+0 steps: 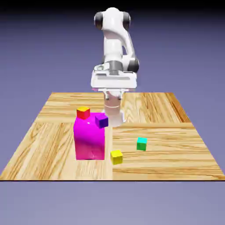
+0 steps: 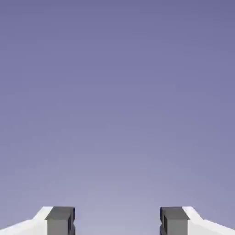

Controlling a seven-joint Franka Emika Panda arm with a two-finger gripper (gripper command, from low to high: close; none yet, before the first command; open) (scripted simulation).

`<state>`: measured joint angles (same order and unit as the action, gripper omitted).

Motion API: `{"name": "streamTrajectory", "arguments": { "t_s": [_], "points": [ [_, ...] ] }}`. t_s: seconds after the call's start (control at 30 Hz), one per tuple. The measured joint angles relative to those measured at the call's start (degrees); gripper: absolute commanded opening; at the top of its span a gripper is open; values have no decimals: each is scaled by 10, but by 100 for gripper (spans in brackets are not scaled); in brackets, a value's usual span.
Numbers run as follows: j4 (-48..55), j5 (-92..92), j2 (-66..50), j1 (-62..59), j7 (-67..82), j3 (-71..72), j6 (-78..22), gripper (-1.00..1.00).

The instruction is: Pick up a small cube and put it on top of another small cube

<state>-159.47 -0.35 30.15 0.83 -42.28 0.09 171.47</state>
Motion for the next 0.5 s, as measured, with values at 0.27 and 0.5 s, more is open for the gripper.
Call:
{"name": "streamTrajectory", "arguments": {
  "t_s": [0.27,0.5],
  "points": [
    [102,-23,-166,10,12,6,-168,0],
    [191,-43,-311,18,23,11,-315,0]
  ]
}}
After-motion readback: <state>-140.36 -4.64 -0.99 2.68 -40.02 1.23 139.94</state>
